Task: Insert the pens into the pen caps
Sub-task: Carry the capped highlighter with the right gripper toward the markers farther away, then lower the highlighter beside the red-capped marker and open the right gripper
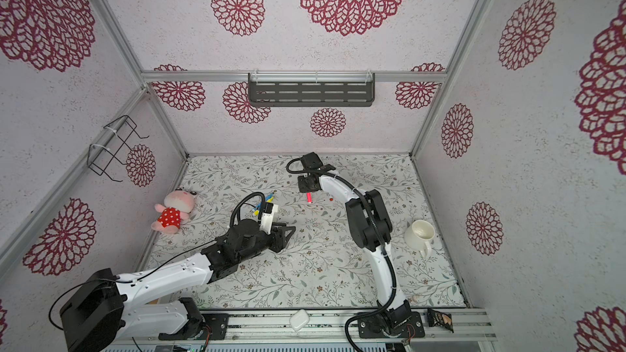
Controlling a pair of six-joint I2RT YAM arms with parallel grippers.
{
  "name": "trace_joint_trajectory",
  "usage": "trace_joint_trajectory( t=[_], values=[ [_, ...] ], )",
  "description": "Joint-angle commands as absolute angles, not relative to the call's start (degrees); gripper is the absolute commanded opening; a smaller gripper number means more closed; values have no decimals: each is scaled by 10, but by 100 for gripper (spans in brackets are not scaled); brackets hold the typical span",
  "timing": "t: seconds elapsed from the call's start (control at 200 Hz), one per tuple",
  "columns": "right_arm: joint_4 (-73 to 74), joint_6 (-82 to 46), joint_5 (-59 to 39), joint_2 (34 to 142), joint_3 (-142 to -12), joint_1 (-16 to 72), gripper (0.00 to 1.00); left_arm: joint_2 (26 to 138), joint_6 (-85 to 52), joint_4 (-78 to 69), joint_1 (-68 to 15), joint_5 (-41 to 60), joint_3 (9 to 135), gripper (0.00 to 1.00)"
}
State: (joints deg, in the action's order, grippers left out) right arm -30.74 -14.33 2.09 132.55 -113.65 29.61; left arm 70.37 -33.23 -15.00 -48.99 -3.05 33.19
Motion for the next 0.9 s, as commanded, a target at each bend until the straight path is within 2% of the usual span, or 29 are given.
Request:
trace_joint_trajectory(
  t=[0.0, 0.29, 0.405, 0.46, 0.721, 0.891],
  values=[
    [-419, -114, 69, 1369, -1224, 272, 13, 691, -333, -137, -489, -47, 323, 48],
    [-436, -108, 92, 1387, -1246, 234, 25, 685, -329, -131, -489, -55, 324, 48],
    [-422, -108, 95, 1363, -1220, 233, 40, 686, -325, -128, -489, -56, 329, 48],
    [-407, -111, 101, 1345, -1202, 233, 43, 687, -325, -126, -488, -55, 332, 48],
    [-338, -114, 112, 1269, -1117, 241, 43, 683, -331, -121, -488, -52, 337, 48],
    [-316, -113, 90, 1251, -1090, 244, 33, 679, -334, -121, -489, -52, 335, 48]
  ],
)
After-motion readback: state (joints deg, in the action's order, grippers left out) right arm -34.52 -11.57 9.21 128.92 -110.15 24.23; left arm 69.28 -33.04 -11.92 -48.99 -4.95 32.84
